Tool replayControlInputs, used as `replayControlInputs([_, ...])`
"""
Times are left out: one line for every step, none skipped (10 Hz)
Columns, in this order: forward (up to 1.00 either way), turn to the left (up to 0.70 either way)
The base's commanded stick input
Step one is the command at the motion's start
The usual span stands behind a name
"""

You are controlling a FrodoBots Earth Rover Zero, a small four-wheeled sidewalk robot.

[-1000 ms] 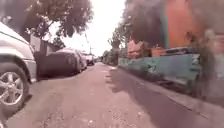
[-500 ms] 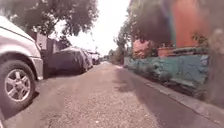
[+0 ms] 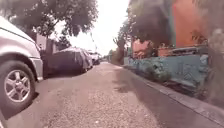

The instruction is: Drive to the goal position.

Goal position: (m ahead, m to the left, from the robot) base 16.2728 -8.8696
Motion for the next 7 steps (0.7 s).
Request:
replayControlInputs([0.7, 0.0])
replayControlInputs([0.7, 0.0])
replayControlInputs([0.7, 0.0])
replayControlInputs([0.7, 0.0])
replayControlInputs([0.7, 0.0])
replayControlInputs([0.7, 0.1])
replayControlInputs([0.7, 0.26])
